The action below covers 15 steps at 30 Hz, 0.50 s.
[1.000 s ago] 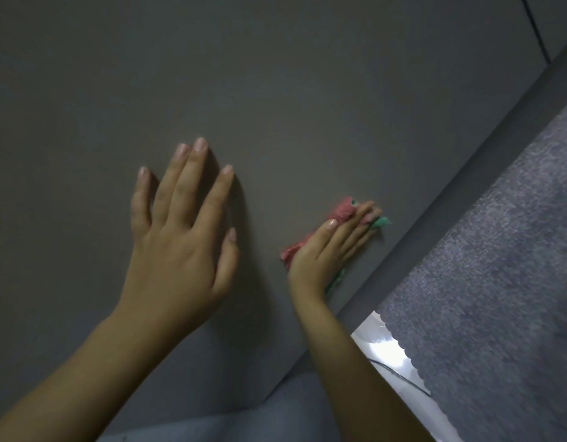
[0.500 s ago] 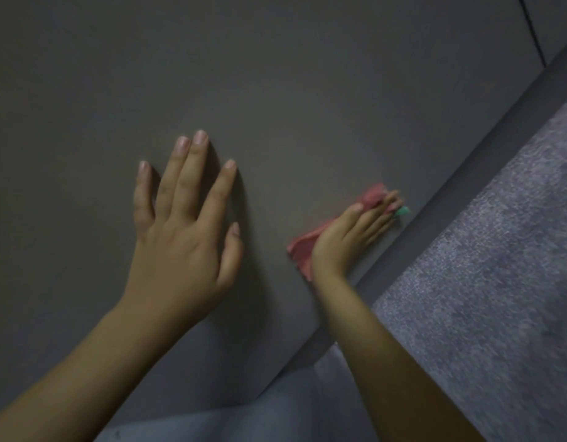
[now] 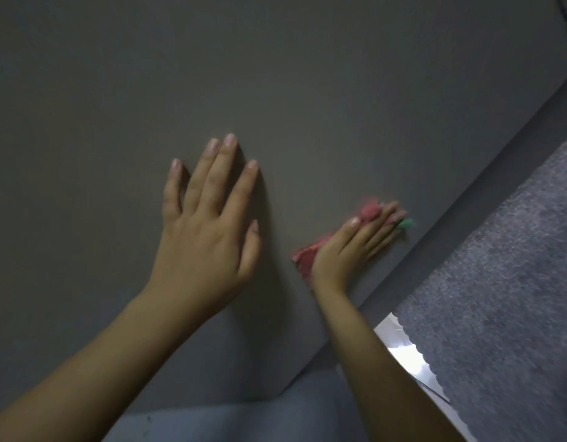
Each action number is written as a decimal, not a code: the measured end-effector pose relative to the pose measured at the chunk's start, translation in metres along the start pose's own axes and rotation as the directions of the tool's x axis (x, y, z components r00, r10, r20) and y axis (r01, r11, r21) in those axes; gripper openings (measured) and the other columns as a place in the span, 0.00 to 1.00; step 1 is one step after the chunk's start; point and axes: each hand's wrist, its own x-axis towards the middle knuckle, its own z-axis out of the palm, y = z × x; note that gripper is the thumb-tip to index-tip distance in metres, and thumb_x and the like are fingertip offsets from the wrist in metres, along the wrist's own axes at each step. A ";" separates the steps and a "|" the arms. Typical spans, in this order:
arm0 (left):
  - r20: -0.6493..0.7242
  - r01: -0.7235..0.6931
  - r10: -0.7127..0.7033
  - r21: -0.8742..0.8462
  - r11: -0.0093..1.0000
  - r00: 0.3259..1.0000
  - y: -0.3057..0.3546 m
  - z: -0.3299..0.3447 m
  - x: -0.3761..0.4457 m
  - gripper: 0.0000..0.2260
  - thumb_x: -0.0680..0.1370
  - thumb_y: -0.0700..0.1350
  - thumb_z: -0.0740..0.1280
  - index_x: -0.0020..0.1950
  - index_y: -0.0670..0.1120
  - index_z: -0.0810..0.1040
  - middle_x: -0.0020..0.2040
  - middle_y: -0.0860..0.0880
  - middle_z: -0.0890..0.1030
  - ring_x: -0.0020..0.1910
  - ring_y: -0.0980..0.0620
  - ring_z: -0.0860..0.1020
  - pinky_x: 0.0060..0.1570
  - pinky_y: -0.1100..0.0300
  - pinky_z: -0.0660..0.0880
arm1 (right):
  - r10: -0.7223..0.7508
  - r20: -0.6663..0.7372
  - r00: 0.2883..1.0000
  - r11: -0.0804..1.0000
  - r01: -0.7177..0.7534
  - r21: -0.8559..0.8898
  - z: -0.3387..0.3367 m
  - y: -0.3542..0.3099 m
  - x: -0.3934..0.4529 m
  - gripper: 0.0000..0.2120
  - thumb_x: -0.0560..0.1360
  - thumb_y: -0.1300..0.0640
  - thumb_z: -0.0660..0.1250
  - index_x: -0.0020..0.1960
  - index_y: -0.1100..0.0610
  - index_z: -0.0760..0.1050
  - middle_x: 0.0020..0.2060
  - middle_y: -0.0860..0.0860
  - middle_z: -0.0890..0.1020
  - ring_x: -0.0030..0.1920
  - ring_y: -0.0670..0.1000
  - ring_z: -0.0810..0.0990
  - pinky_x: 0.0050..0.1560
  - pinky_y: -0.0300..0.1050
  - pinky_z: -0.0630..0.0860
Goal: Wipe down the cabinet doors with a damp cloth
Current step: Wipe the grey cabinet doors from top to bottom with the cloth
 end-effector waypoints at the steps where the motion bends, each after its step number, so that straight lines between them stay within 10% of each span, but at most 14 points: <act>1: 0.008 -0.004 0.004 0.006 1.000 1.000 -0.002 -0.002 0.000 0.27 0.75 0.48 0.57 0.72 0.39 0.68 0.75 0.36 0.60 0.75 0.43 0.55 0.72 0.43 0.50 | -0.017 -0.012 1.000 1.000 0.017 0.004 0.001 -0.003 0.008 0.26 0.82 0.53 0.48 0.76 0.64 0.54 0.75 0.64 0.55 0.76 0.62 0.52 0.75 0.54 0.47; 9: 0.028 -0.024 0.023 0.035 0.999 0.999 -0.018 -0.004 -0.020 0.28 0.74 0.47 0.59 0.73 0.39 0.67 0.75 0.35 0.58 0.75 0.40 0.54 0.73 0.43 0.50 | -0.241 0.244 0.939 0.957 0.273 -0.103 0.003 0.005 -0.087 0.25 0.83 0.48 0.44 0.76 0.58 0.50 0.73 0.64 0.60 0.73 0.64 0.55 0.74 0.55 0.47; 15: 0.025 0.005 -0.006 0.047 0.999 1.000 -0.042 -0.024 -0.021 0.29 0.74 0.46 0.60 0.75 0.39 0.62 0.75 0.33 0.56 0.75 0.38 0.51 0.73 0.40 0.49 | -0.381 0.126 0.916 0.920 0.389 -0.052 0.014 -0.055 -0.039 0.26 0.80 0.50 0.50 0.75 0.62 0.58 0.72 0.65 0.63 0.73 0.65 0.57 0.73 0.59 0.50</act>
